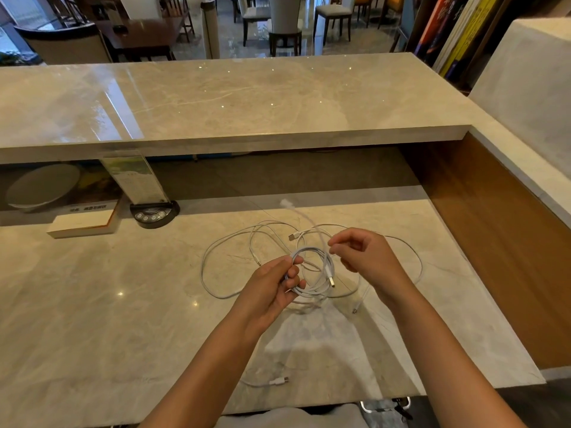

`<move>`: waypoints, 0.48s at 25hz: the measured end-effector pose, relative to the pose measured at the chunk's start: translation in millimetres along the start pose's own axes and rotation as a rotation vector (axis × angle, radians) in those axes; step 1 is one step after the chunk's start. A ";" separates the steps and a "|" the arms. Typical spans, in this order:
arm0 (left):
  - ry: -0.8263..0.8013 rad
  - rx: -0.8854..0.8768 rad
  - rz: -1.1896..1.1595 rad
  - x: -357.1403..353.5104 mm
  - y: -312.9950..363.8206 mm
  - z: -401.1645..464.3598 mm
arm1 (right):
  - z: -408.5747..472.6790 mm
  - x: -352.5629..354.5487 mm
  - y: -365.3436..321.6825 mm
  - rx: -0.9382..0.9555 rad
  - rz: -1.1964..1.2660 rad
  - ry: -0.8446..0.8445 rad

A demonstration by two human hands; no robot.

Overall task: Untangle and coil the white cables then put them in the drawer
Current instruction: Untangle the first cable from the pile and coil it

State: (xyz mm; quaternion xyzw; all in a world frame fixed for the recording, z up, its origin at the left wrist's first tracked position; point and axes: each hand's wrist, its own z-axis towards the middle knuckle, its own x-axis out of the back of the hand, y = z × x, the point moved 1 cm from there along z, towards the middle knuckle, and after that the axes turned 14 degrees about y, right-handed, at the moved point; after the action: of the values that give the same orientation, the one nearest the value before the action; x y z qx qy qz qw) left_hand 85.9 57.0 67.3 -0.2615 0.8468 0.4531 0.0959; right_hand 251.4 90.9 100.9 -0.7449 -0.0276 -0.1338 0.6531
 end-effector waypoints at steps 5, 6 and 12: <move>0.045 -0.143 0.222 -4.5 -1.0 -2.4 | 1.6 -15.0 -0.8 0.092 -0.181 0.007; 0.053 -0.155 0.229 -4.1 -1.6 -2.6 | 1.0 -16.5 -2.5 0.114 -0.146 -0.005; 0.156 -0.163 -0.015 -1.4 -5.3 1.8 | -30.9 -9.1 9.0 -0.012 0.348 0.357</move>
State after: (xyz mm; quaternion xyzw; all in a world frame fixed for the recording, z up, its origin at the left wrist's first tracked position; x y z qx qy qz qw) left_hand 89.8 56.6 63.1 -0.3092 0.8102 0.4978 0.0113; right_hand 239.6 60.4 93.5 -0.7067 0.2177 -0.1490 0.6565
